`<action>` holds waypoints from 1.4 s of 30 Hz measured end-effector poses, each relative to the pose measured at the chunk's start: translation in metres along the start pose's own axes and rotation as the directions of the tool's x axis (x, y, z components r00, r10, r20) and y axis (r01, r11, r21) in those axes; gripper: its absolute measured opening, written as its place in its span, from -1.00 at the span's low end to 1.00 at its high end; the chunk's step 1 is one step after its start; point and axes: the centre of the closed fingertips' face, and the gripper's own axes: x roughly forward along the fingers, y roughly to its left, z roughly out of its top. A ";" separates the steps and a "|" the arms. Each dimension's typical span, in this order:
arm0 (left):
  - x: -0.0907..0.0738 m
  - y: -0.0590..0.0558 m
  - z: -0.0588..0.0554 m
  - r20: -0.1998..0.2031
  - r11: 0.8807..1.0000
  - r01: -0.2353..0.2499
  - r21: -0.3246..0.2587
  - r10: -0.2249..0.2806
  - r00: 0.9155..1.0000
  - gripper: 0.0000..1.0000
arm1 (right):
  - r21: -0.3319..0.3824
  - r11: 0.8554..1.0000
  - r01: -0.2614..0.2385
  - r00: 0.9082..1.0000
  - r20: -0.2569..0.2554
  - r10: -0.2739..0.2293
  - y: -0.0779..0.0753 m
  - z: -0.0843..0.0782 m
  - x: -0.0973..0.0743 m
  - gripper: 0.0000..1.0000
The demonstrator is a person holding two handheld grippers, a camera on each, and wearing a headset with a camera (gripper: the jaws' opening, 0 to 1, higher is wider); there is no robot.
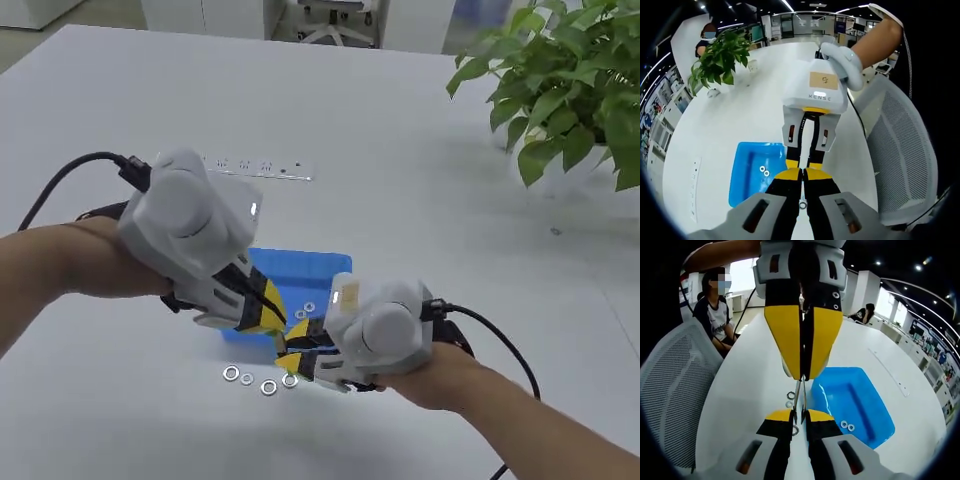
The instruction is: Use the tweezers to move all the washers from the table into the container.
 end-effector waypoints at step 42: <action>0.024 -0.007 -0.008 0.011 0.999 0.017 -0.035 -0.017 1.000 -0.90 | 0.032 0.999 -0.018 0.999 -0.026 0.019 0.013 -0.023 0.010 -0.75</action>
